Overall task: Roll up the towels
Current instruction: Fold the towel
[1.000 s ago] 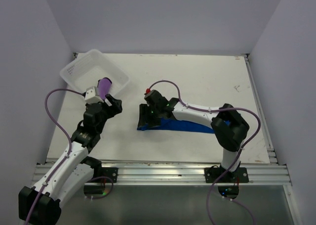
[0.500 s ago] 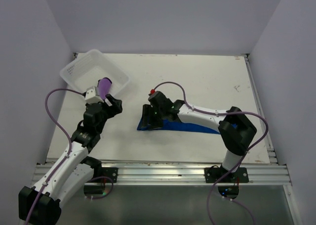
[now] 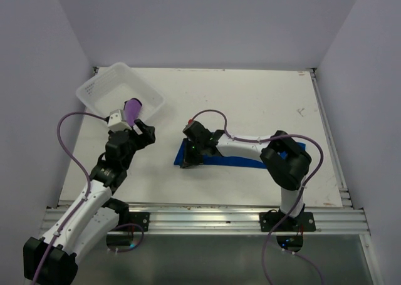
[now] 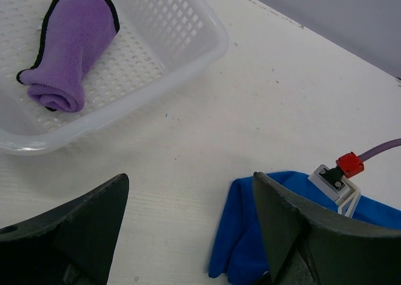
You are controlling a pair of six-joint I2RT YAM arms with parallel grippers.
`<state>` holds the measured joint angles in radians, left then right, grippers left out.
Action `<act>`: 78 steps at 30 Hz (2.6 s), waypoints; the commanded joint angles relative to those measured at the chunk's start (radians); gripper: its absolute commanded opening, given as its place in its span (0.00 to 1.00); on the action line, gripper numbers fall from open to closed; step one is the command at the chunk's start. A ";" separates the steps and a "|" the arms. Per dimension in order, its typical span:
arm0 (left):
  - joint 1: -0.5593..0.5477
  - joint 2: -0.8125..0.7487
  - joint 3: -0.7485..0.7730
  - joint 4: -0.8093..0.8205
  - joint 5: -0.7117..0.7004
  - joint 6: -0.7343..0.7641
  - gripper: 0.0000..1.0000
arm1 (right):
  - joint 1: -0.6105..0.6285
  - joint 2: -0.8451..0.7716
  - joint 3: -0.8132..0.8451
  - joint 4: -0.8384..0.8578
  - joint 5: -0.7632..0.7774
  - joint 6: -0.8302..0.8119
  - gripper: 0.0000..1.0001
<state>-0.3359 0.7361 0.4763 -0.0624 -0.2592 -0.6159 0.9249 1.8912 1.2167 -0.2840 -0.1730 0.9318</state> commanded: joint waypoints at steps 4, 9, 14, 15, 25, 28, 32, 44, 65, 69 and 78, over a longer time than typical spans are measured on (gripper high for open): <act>0.008 -0.014 -0.008 0.044 0.026 0.016 0.84 | 0.003 -0.038 0.089 -0.003 0.049 0.022 0.00; 0.008 -0.014 -0.039 0.045 0.066 -0.004 0.85 | 0.003 -0.093 0.055 0.038 0.079 0.082 0.00; 0.008 -0.014 -0.064 0.088 0.101 -0.031 0.85 | 0.000 -0.144 0.012 0.083 0.135 0.142 0.00; 0.008 -0.014 -0.073 0.090 0.107 -0.041 0.85 | -0.001 -0.156 0.004 0.091 0.160 0.154 0.00; 0.008 0.025 -0.128 0.177 0.232 -0.111 0.86 | -0.055 -0.277 -0.031 0.100 0.302 0.183 0.00; 0.008 0.064 -0.142 0.226 0.255 -0.070 0.86 | -0.080 -0.279 -0.036 0.118 0.285 0.203 0.00; 0.008 0.132 -0.169 0.294 0.333 0.019 0.86 | -0.095 -0.277 -0.020 0.121 0.285 0.210 0.00; -0.121 0.189 -0.266 0.530 0.264 0.114 0.89 | -0.144 -0.273 0.007 0.146 0.280 0.271 0.00; -0.371 0.571 -0.144 0.832 -0.017 0.281 1.00 | -0.224 -0.208 0.072 0.210 0.121 0.294 0.00; -0.399 0.634 -0.105 0.846 -0.075 0.285 0.99 | -0.227 -0.218 0.076 0.200 0.121 0.286 0.00; -0.473 0.787 0.015 0.793 -0.296 0.292 1.00 | -0.241 -0.234 0.053 0.210 0.106 0.289 0.00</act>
<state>-0.7940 1.4906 0.4541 0.6895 -0.4210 -0.3470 0.6907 1.6829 1.2476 -0.1143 -0.0463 1.2121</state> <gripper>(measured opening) 0.994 0.015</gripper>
